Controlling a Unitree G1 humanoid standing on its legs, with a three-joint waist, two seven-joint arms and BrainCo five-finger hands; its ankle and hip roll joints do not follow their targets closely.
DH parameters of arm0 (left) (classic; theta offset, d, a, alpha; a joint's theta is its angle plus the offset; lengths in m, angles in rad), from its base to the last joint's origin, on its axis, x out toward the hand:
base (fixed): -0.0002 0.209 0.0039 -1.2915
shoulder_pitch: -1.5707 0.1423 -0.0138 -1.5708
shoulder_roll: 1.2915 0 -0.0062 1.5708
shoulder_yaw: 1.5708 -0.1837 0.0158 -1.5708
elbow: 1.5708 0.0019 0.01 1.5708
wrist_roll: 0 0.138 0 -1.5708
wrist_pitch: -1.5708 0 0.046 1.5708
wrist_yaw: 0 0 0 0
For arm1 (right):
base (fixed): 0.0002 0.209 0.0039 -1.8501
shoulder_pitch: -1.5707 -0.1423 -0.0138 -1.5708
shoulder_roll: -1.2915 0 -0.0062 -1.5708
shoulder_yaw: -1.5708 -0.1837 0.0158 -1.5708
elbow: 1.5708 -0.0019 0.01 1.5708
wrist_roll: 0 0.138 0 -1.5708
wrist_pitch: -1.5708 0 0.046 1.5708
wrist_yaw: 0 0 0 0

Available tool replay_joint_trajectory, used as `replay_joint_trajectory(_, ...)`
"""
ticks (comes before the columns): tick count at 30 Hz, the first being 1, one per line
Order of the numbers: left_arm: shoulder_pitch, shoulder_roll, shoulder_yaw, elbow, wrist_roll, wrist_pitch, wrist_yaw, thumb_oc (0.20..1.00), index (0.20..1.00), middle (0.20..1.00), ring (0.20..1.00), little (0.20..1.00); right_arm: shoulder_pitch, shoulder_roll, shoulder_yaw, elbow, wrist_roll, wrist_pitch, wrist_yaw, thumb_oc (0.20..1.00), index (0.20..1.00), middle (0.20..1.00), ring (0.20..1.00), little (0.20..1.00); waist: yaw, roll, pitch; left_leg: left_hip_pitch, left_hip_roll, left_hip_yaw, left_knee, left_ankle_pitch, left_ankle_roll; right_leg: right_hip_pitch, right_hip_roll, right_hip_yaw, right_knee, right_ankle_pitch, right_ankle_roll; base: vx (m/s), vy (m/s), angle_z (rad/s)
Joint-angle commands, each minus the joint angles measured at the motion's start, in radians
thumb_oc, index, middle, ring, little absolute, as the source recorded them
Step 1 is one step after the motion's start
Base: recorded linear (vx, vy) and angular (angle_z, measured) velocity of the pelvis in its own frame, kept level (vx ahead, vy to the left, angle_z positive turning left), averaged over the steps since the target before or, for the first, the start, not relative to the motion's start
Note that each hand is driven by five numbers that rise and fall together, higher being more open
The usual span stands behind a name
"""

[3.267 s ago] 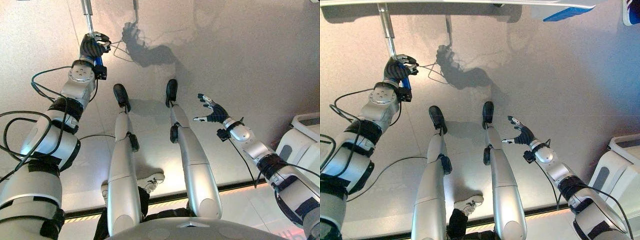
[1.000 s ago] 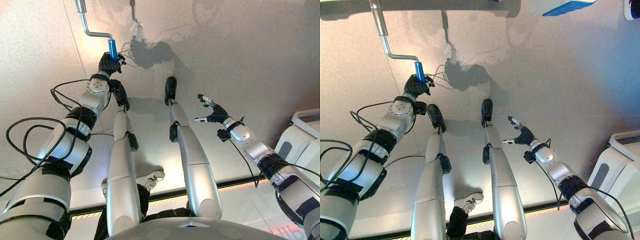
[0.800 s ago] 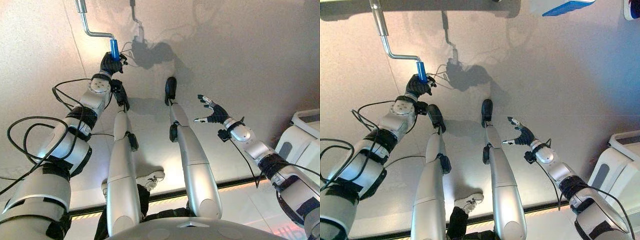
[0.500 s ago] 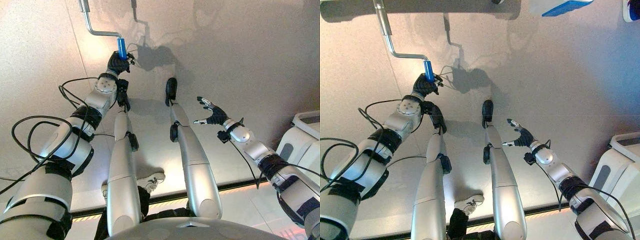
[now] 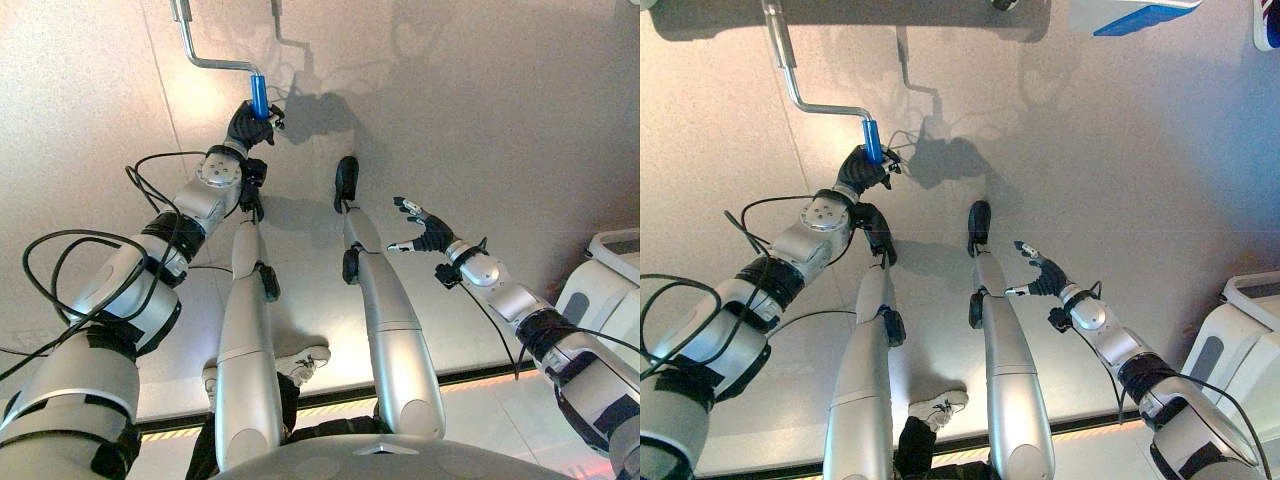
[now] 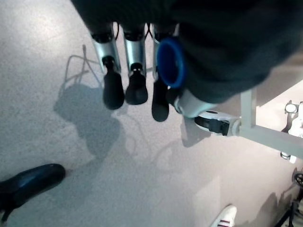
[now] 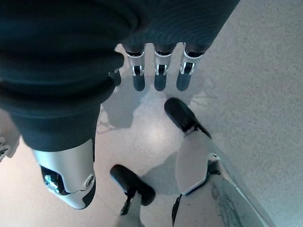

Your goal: Raise the hospital bed

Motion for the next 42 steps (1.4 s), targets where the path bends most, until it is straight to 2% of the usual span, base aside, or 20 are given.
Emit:
replay_joint_trajectory(1,-0.168,-0.026,-0.04,-0.203,0.065,-0.107,-0.063,0.2,0.2,0.2,0.2,0.2,0.067,-0.056,-0.007,-0.028,-0.02,0.005,0.015,1.0,1.0,1.0,1.0,1.0,0.003,0.011,0.001,0.061,-0.024,-0.008,0.111,-0.158,-0.014,0.034,0.058,0.021,-0.026,0.05,0.098,0.0,0.0,0.0)
replay_joint_trajectory(18,-0.095,0.186,-0.121,-0.519,-0.077,-0.134,-0.135,0.2,0.2,0.2,0.2,0.2,0.12,-0.077,-0.017,-0.044,-0.024,0.005,0.029,1.0,1.0,1.0,1.0,1.0,0.021,0.024,-0.003,0.059,-0.026,-0.01,0.115,-0.156,-0.016,0.035,0.053,0.016,-0.025,0.054,0.1,0.0,0.0,0.0)
replay_joint_trajectory(26,-0.097,0.242,-0.149,-0.603,-0.111,-0.145,-0.155,0.2,0.2,0.2,0.2,0.2,0.139,-0.08,-0.02,-0.034,-0.033,0.001,0.033,1.0,1.0,1.0,1.0,1.0,0.024,0.024,-0.008,0.06,-0.027,-0.014,0.115,-0.154,-0.017,0.037,0.053,0.015,-0.024,0.054,0.1,0.0,0.0,0.0)
replay_joint_trajectory(34,-0.036,0.388,-0.164,-0.768,-0.168,-0.147,-0.199,0.2,0.2,0.2,0.2,0.2,0.17,-0.086,-0.038,-0.036,-0.037,-0.001,0.041,1.0,1.0,1.0,1.0,1.0,0.033,0.032,-0.01,0.062,-0.028,-0.016,0.116,-0.154,-0.017,0.038,0.052,0.012,-0.024,0.055,0.101,0.0,0.0,0.0)
replay_joint_trajectory(42,0.07,0.519,-0.101,-0.877,-0.197,-0.159,-0.217,0.2,0.2,0.2,0.2,0.2,0.185,-0.084,-0.05,-0.044,-0.036,-0.01,0.048,1.0,1.0,1.0,1.0,1.0,0.044,0.036,-0.009,0.06,-0.027,-0.016,0.122,-0.155,-0.018,0.038,0.05,0.008,-0.02,0.053,0.101,0.0,0.0,0.0)
